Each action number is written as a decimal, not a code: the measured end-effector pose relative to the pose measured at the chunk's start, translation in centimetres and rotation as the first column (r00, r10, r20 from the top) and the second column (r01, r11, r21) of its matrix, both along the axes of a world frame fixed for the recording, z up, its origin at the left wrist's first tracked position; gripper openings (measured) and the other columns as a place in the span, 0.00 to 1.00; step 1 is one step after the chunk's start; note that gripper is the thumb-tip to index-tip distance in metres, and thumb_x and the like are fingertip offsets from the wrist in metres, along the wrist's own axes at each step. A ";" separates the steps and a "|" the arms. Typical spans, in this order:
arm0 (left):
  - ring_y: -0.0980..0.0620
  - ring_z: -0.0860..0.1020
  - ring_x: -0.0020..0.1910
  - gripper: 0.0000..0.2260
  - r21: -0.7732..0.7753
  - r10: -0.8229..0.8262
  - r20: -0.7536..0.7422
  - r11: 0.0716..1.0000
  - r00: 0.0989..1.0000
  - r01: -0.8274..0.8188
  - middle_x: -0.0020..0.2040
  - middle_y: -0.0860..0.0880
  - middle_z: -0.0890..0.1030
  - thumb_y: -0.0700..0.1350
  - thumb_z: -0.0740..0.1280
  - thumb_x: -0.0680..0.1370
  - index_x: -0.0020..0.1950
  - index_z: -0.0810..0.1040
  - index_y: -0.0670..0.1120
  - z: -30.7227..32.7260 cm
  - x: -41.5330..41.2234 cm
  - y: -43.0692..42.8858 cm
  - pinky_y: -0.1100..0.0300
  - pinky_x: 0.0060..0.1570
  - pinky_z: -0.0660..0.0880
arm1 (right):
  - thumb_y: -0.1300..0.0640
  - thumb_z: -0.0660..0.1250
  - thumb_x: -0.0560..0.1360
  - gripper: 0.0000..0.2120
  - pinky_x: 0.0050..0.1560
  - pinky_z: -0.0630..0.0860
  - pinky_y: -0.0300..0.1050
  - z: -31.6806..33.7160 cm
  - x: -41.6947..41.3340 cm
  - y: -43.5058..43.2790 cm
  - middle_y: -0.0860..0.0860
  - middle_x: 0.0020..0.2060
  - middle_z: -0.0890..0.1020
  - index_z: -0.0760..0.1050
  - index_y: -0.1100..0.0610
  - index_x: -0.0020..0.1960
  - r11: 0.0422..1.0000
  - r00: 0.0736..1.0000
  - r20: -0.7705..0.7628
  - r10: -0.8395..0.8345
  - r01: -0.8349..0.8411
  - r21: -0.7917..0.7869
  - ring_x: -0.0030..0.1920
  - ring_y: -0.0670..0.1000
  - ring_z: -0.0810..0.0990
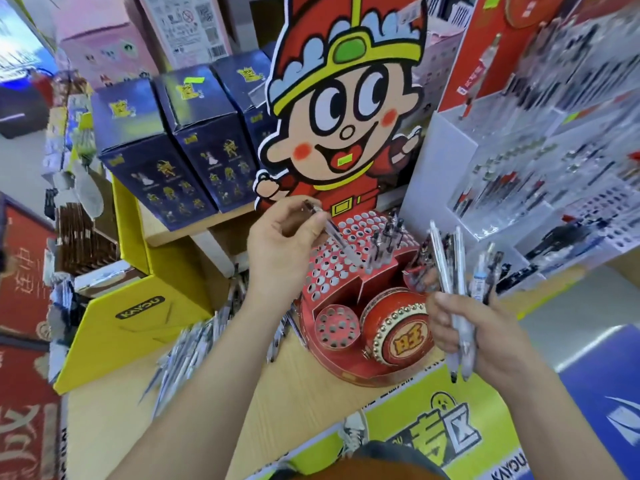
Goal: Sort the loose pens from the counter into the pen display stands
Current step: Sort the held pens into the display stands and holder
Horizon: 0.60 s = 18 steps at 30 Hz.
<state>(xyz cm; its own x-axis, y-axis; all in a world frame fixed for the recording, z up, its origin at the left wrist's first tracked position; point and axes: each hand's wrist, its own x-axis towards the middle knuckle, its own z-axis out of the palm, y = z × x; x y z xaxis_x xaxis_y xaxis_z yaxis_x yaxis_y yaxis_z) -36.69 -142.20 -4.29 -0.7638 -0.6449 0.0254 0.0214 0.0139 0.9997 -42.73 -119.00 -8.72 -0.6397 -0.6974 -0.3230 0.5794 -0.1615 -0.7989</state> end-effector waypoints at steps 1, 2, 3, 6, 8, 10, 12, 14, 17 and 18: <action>0.48 0.83 0.47 0.07 -0.028 -0.005 0.003 1.000 1.000 0.005 0.46 0.45 0.84 0.37 0.69 0.76 0.48 0.80 0.49 -0.1 -0.5 0.1 0.51 0.49 0.81 | 0.49 0.83 0.57 0.24 0.22 0.64 0.37 0.1 -0.1 -0.1 0.51 0.27 0.69 0.79 0.56 0.48 1.000 1.000 -0.009 -0.012 0.012 -0.001 0.22 0.46 0.65; 0.49 0.83 0.48 0.07 -0.058 -0.012 0.011 0.998 1.000 0.012 0.46 0.46 0.84 0.38 0.69 0.76 0.48 0.80 0.51 -0.3 -1.0 0.2 0.50 0.49 0.81 | 0.51 0.82 0.60 0.22 0.22 0.65 0.37 0.1 -0.2 -0.1 0.51 0.27 0.69 0.79 0.56 0.49 1.000 0.999 -0.018 -0.029 0.029 0.004 0.22 0.46 0.65; 0.51 0.83 0.48 0.08 -0.082 -0.021 0.022 0.996 1.000 0.023 0.46 0.47 0.84 0.38 0.69 0.76 0.48 0.80 0.52 -0.6 -1.4 0.3 0.50 0.49 0.81 | 0.53 0.80 0.63 0.18 0.22 0.64 0.37 0.1 -0.3 -0.2 0.51 0.27 0.69 0.79 0.56 0.49 0.999 0.999 -0.025 -0.045 0.045 0.006 0.22 0.46 0.65; 0.54 0.82 0.48 0.07 -0.135 -0.045 0.063 0.989 0.997 0.053 0.47 0.49 0.84 0.39 0.69 0.77 0.48 0.80 0.52 -1.3 -2.0 0.4 0.51 0.49 0.81 | 0.61 0.71 0.70 0.08 0.22 0.64 0.37 0.0 -0.2 -0.4 0.51 0.26 0.69 0.80 0.56 0.49 0.997 0.996 -0.024 -0.082 0.083 0.012 0.22 0.46 0.65; 0.56 0.82 0.49 0.07 -0.181 -0.061 0.075 0.981 0.995 0.074 0.47 0.51 0.84 0.39 0.69 0.77 0.49 0.80 0.52 -1.5 -2.1 0.4 0.54 0.50 0.81 | 0.63 0.67 0.71 0.08 0.22 0.63 0.37 0.2 -0.1 -0.5 0.51 0.26 0.69 0.81 0.56 0.48 0.996 0.996 -0.018 -0.087 0.087 0.023 0.22 0.47 0.64; 0.57 0.82 0.48 0.08 -0.254 -0.120 0.093 0.957 0.988 0.140 0.46 0.53 0.84 0.39 0.70 0.76 0.49 0.81 0.52 -1.5 -2.3 0.3 0.55 0.52 0.80 | 0.61 0.66 0.69 0.09 0.22 0.63 0.38 0.5 -0.3 -0.6 0.52 0.27 0.69 0.81 0.56 0.49 0.997 0.997 -0.020 -0.075 0.076 0.033 0.22 0.47 0.64; 0.58 0.82 0.48 0.10 -0.333 -0.208 0.168 0.908 0.964 0.254 0.46 0.55 0.84 0.38 0.70 0.75 0.50 0.83 0.52 -1.4 -2.5 0.4 0.55 0.53 0.79 | 0.58 0.72 0.67 0.13 0.23 0.63 0.38 0.7 -0.6 -0.7 0.54 0.30 0.68 0.81 0.57 0.51 0.997 0.998 -0.043 -0.054 0.056 0.052 0.23 0.47 0.64; 0.54 0.82 0.48 0.11 -0.383 -0.264 0.245 0.858 0.933 0.343 0.47 0.54 0.84 0.38 0.70 0.76 0.54 0.83 0.51 -1.4 -2.7 0.6 0.54 0.52 0.79 | 0.51 0.81 0.59 0.31 0.24 0.65 0.39 0.7 -0.7 -0.8 0.57 0.33 0.64 0.78 0.63 0.56 0.994 0.995 -0.084 -0.052 0.059 0.088 0.24 0.48 0.65; 0.54 0.81 0.47 0.11 -0.482 -0.284 0.300 0.779 0.911 0.402 0.46 0.55 0.84 0.39 0.69 0.76 0.56 0.83 0.49 -1.3 -3.0 0.6 0.56 0.51 0.78 | 0.47 0.83 0.56 0.41 0.26 0.68 0.41 0.8 -1.1 -1.0 0.59 0.35 0.66 0.73 0.68 0.60 0.989 0.992 -0.098 -0.084 0.095 0.115 0.25 0.50 0.68; 0.58 0.81 0.47 0.10 -0.506 -0.285 0.316 0.756 0.905 0.415 0.45 0.55 0.83 0.39 0.70 0.76 0.56 0.83 0.48 -1.1 -3.2 0.4 0.58 0.52 0.77 | 0.50 0.81 0.61 0.33 0.26 0.69 0.41 1.1 -1.1 -1.1 0.59 0.35 0.69 0.76 0.65 0.60 0.990 0.992 -0.104 -0.076 0.087 0.109 0.26 0.50 0.69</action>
<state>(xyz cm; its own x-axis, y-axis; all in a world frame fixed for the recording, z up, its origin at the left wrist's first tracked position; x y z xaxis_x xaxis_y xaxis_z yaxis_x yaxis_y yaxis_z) -39.84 -141.76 -5.39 -0.9613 -0.2547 0.1054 -0.0694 0.5936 0.8017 -43.82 -120.11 -7.65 -0.7260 -0.6043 -0.3283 0.4845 -0.1107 -0.8678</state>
